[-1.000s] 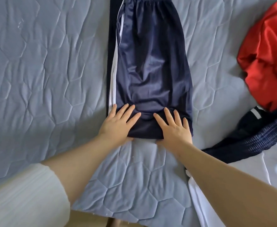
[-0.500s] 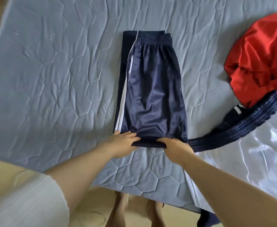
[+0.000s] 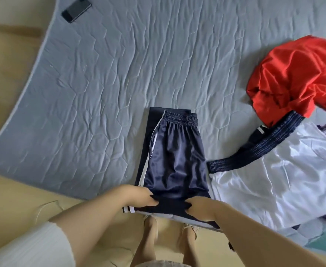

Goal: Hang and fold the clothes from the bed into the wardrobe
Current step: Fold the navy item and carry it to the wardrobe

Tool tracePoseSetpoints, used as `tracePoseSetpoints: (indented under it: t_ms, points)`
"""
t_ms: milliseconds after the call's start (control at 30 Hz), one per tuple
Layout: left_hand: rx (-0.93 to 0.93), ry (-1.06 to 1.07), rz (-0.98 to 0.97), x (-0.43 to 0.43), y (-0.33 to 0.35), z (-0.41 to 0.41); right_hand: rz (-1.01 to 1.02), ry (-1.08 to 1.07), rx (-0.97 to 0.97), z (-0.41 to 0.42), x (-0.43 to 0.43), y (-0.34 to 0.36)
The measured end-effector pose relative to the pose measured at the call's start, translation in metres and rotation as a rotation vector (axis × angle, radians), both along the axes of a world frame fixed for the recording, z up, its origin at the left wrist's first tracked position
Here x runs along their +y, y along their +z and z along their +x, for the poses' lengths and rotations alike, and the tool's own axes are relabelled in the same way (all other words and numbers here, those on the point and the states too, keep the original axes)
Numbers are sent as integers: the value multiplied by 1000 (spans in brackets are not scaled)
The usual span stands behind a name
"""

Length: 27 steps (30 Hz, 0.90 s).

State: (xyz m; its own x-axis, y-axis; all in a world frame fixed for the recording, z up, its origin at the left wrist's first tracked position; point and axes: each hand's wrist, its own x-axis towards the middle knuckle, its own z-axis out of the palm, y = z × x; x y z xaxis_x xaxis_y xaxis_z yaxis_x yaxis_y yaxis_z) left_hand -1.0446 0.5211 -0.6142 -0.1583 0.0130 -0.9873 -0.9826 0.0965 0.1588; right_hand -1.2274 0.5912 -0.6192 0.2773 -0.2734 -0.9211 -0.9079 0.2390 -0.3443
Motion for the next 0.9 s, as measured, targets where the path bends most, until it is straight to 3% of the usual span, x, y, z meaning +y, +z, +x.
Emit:
tracePoseSetpoints:
  t_ms: [133, 233, 400, 467, 567, 700, 900]
  points:
    - [116, -81, -137, -51, 14, -20, -141, -45, 87, -20, -49, 8]
    - [208, -256, -324, -97, 24, -38, -244, -147, 140, -40, -90, 11]
    - [268, -369, -839, -156, 23, -59, -548, -241, 382, -65, -130, 14]
    - [312, -268, -1039, -157, 11, -57, -612, -323, 424, -68, -130, 11]
    - [369, -47, -1117, -143, -17, -48, -540, -446, 392, -67, -120, -4]
    - [201, 352, -986, -120, -57, -35, -381, -583, 332, -66, -105, -37]
    - [-64, 1088, -673, -111, -103, -26, -237, -1221, 183, -61, -111, -89]
